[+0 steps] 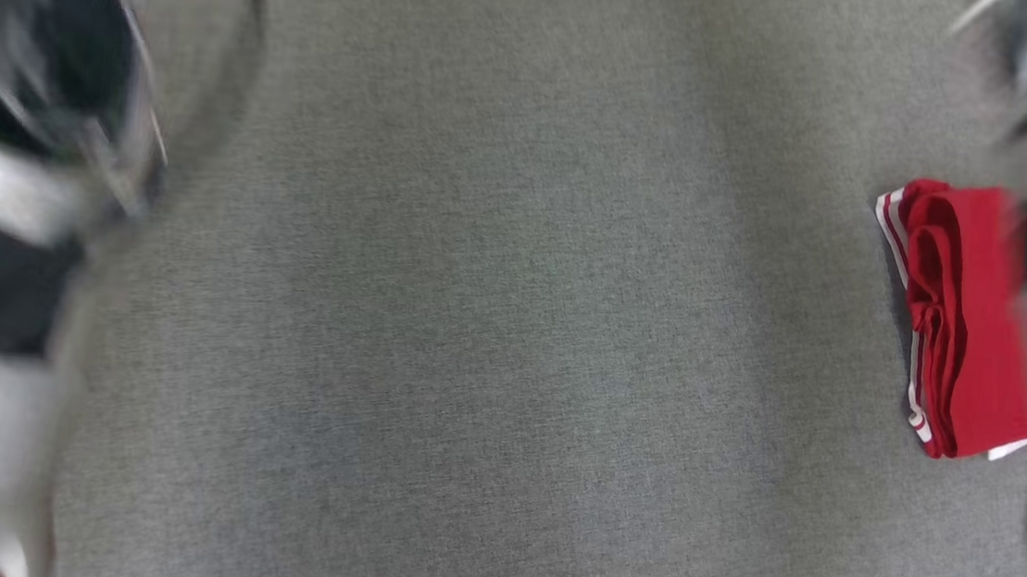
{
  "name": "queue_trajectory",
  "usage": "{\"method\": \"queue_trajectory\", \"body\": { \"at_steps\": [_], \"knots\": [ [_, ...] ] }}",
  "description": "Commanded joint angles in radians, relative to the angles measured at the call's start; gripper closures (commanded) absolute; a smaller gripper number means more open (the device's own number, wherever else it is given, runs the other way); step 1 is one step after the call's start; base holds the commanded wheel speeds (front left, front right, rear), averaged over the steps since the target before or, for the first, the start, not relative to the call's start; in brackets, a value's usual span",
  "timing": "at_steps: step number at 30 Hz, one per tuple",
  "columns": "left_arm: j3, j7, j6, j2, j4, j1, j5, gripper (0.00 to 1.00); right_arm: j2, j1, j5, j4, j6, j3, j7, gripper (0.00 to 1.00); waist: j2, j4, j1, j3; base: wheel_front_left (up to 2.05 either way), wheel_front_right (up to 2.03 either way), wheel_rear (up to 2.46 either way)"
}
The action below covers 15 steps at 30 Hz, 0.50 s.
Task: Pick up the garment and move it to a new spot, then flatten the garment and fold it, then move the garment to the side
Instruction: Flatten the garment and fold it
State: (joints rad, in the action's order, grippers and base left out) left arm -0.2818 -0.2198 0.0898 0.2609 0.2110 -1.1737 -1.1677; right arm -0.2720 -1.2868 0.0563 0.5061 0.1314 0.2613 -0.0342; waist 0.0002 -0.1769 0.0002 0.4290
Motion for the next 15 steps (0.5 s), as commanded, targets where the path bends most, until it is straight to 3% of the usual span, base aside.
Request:
{"method": "queue_trajectory", "body": {
  "at_steps": [1, 5, 8, 11, 15],
  "knots": [
    [-0.010, -0.001, 0.006, 0.009, 0.021, 0.060, 0.005, 1.00, -0.005, 0.045, 0.017, 0.016, -0.002, 0.023, 0.005, 1.00, -0.0002, -0.011, -0.0002, 0.007, 0.00, 0.00, 0.00],
    [-0.084, 0.015, 0.034, 0.049, 0.085, 0.254, 0.013, 1.00, -0.046, 0.169, 0.145, 0.068, -0.002, 0.206, 0.049, 1.00, -0.0002, -0.012, -0.0002, -0.027, 0.00, 0.00, 0.00],
    [-0.149, 0.035, 0.041, 0.077, 0.103, 0.436, -0.021, 1.00, -0.088, 0.285, 0.282, 0.042, -0.002, 0.329, 0.085, 1.00, -0.0002, 0.000, -0.0002, -0.067, 0.00, 0.00, 0.00],
    [-0.202, 0.030, 0.043, 0.093, 0.071, 0.592, -0.072, 1.00, -0.171, 0.392, 0.409, -0.027, -0.002, 0.388, 0.115, 1.00, -0.0002, 0.022, -0.0002, -0.131, 0.00, 0.00, 0.00],
    [-0.249, 0.014, 0.040, 0.103, 0.044, 0.788, -0.166, 1.00, -0.264, 0.573, 0.547, -0.132, -0.002, 0.393, 0.171, 1.00, -0.0002, 0.053, -0.0002, -0.233, 0.00, 0.00, 0.00]
  ]
}}
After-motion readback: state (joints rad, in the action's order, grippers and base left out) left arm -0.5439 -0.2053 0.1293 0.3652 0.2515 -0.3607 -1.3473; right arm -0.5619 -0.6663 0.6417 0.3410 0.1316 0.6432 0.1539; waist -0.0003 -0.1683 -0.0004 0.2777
